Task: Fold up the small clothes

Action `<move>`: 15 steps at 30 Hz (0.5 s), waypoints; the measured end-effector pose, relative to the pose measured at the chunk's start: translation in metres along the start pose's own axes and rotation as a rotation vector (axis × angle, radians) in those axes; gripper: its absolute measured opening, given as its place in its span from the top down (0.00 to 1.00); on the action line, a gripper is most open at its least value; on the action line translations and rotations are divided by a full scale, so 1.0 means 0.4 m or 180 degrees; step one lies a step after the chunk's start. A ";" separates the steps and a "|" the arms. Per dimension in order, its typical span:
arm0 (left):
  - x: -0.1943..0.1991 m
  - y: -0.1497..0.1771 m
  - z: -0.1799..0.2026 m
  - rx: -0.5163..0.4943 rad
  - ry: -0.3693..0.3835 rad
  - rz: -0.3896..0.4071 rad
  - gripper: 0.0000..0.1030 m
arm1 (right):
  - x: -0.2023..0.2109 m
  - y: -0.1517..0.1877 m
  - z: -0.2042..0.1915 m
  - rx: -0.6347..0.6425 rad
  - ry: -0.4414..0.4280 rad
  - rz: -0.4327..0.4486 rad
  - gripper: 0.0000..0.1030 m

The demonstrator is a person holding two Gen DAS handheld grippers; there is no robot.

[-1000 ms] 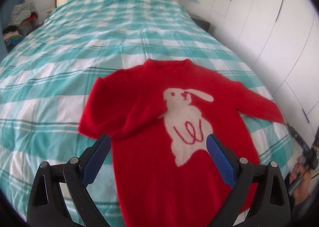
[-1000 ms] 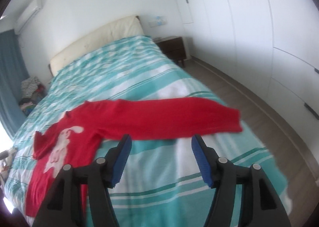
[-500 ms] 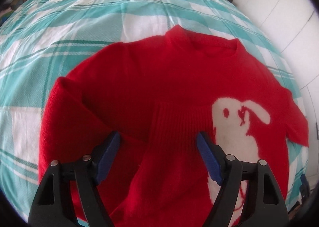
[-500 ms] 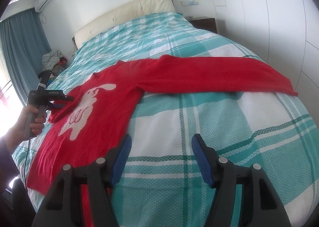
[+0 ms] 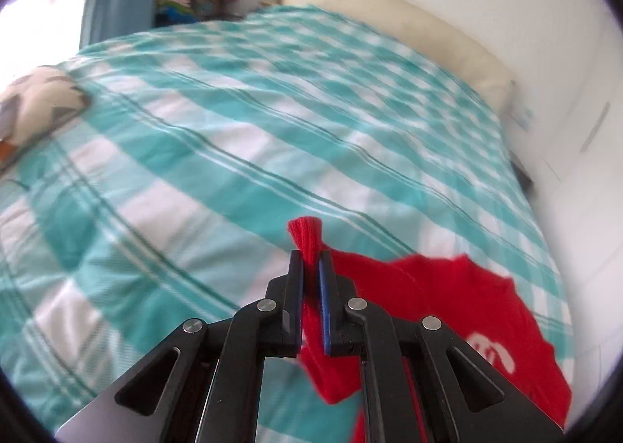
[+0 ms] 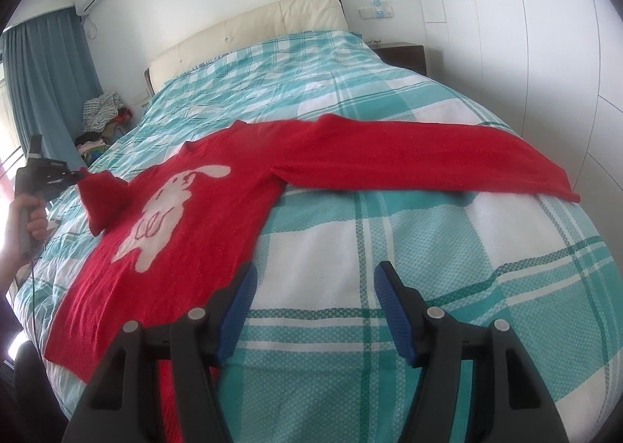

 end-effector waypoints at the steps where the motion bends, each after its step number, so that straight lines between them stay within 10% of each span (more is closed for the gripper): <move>1: 0.020 -0.014 -0.073 0.0116 -0.0198 0.0085 0.94 | 0.000 0.000 -0.003 0.0008 -0.0005 0.0001 0.39; 8: -0.017 0.040 -0.387 0.0476 -0.0887 -0.0047 0.94 | -0.013 0.016 -0.027 0.0118 -0.0020 -0.0077 0.39; 15: -0.096 0.091 -0.476 0.0952 -0.0437 -0.0421 0.88 | -0.022 0.027 -0.031 0.0189 0.0049 -0.0111 0.39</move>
Point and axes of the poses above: each gripper's, at about its wrist camera, not at the fingertips, and x roughly against the way its jaws point, z to its right, y to its underside, the point moved 10 cm from there along -x, roughly the way its jaws point, and after that the axes turned 1 degree about x, right-handed, at the moved point
